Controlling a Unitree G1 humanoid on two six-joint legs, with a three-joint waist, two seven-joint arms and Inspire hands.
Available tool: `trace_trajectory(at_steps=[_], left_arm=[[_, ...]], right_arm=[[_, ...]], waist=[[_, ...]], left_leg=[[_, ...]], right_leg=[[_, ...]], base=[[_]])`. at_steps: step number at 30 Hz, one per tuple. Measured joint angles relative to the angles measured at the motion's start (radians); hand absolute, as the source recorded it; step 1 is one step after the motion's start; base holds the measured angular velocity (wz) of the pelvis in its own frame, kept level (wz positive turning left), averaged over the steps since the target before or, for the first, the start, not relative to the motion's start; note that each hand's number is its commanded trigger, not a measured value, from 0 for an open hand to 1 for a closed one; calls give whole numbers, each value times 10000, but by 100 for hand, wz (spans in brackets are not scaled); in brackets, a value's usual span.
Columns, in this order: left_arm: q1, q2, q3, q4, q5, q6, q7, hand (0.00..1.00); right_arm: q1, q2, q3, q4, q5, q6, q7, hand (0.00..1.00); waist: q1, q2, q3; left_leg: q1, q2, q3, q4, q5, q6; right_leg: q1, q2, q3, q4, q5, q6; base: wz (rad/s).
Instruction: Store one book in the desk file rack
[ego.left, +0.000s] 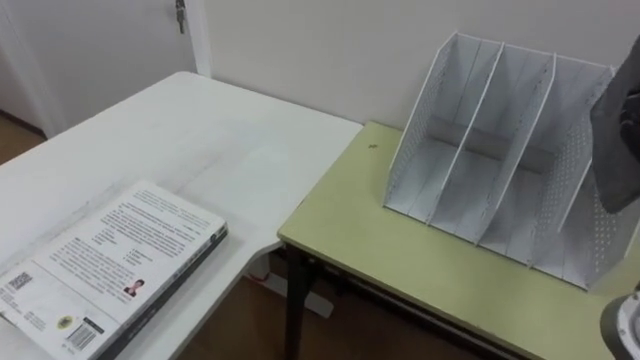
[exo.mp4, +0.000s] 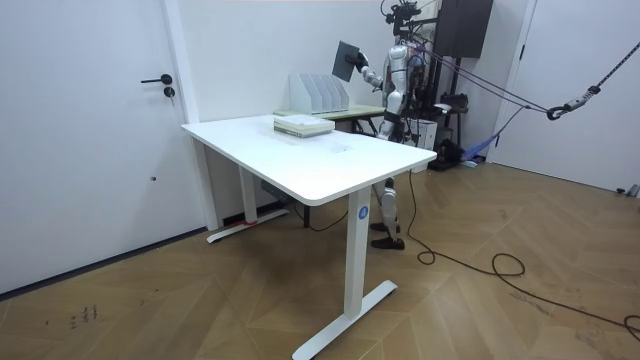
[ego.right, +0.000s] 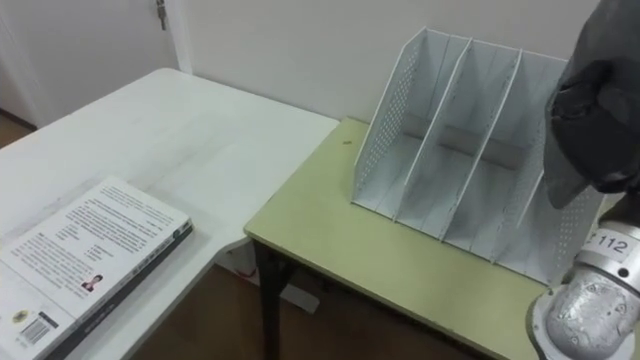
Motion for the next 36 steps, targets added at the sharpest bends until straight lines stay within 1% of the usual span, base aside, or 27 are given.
trace_trajectory(at_steps=[6,13,19,24,28,33,35,36], left_arm=[[8,1,17,-9,1,0,153,0],[9,10,144,9,1,0,248,0],[8,8,322,-15,2,60,232,0],[7,3,369,-28,4,93,196,0],[6,1,386,-31,3,176,191,0],[7,-1,414,-15,6,184,184,0],[8,-4,459,-15,20,190,182,0],[8,-2,460,-21,19,191,184,0]], right_arm=[[0,0,4,0,-10,0,-48,100],[0,0,4,0,-20,0,-48,100],[0,0,3,30,-19,0,86,100],[0,0,2,51,-20,0,278,100],[0,0,3,52,-19,0,308,100],[-1,-1,-85,140,-27,0,371,100],[-3,-6,-178,251,-18,-2,376,100],[-6,-42,-292,418,-11,-3,368,100]], waist=[[18,-11,-2],[51,-120,-21],[208,-218,18],[238,-214,16],[237,-187,0],[233,-169,-11],[224,-172,-10],[220,-176,-13]], left_leg=[[4,-1,-25,-60,0,-1],[-21,-4,-23,-63,0,0],[-20,-2,-27,-63,1,0],[-21,-5,-33,-63,1,0],[-17,-4,-36,-61,1,1],[-12,-4,-43,-58,2,1],[-3,-5,-65,-56,2,1],[-3,-10,-82,-56,2,1]], right_leg=[[6,-2,-46,-33,6,-2],[37,-6,-56,-158,22,-1],[69,-13,-88,-179,25,-3],[75,-21,-113,-195,25,-2],[81,-21,-119,-183,27,0],[106,-20,-122,-169,29,2],[150,-28,-167,-174,32,5],[169,-58,-270,-185,32,6]], base=[[0],[0],[0],[0],[0],[1],[8],[13]])
